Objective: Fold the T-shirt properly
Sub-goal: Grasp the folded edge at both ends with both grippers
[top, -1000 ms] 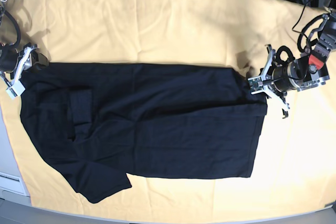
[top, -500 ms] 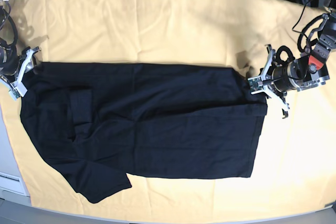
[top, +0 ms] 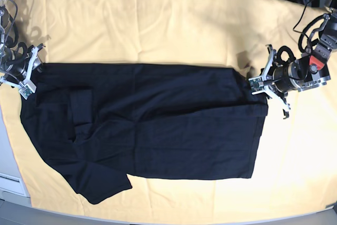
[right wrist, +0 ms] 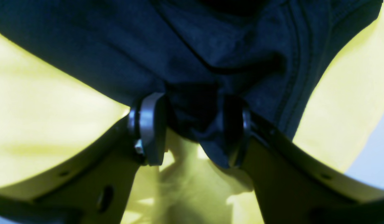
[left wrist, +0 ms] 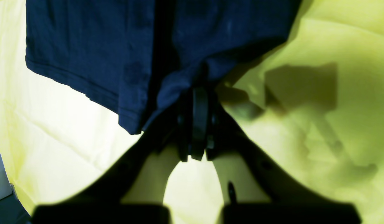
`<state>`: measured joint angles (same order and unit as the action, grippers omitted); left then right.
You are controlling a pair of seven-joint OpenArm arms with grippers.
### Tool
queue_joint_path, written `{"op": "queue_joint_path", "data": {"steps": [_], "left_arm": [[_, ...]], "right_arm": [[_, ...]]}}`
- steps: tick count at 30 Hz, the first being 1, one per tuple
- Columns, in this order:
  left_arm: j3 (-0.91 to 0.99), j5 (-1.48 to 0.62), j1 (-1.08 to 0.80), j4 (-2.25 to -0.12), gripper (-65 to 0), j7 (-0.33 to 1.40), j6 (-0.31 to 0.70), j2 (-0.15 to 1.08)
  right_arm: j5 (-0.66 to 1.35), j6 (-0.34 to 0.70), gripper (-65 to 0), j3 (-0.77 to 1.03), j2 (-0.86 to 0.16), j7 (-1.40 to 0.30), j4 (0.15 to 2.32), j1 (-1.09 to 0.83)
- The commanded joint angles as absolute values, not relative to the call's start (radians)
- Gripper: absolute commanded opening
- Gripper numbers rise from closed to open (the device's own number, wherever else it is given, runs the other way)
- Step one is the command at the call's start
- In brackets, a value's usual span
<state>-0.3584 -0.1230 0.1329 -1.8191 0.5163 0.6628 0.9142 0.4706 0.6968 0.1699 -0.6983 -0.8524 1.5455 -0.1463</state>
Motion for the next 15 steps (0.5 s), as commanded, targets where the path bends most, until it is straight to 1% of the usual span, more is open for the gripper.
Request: {"op": "queue_joint_path", "data": {"steps": [1, 2, 5, 6, 8, 15], "left_arm": [[-0.347, -0.131, 0.15, -1.832, -65.0, 0.501, 0.654, 0.934], [-0.347, -0.131, 0.15, -1.832, -65.0, 0.501, 0.654, 0.934], [-0.347, -0.131, 0.149, -1.832, -65.0, 0.501, 0.654, 0.934], [-0.347, -0.131, 0.149, -1.832, -65.0, 0.501, 0.654, 0.934], [-0.347, -0.131, 0.15, -1.832, -65.0, 0.501, 0.654, 0.934], [-0.346, -0.129, 0.161, -1.833, -65.0, 0.503, 0.654, 0.955]], "right_arm": [[0.471, 0.698, -36.3, 0.175, -0.72, -0.842, 1.557, -0.136], [0.47, 0.698, -41.1, 0.175, -0.72, -0.839, 1.557, -0.136], [0.47, 0.698, -62.6, 0.175, -0.72, -0.836, 1.557, -0.135], [0.47, 0.698, -65.0, 0.175, -0.721, -0.836, 1.557, -0.135], [0.469, 0.696, -65.0, 0.176, -0.721, -0.836, 1.557, -0.135], [0.466, 0.615, -65.0, 0.179, -0.748, -0.861, 1.627, -0.133]]}}
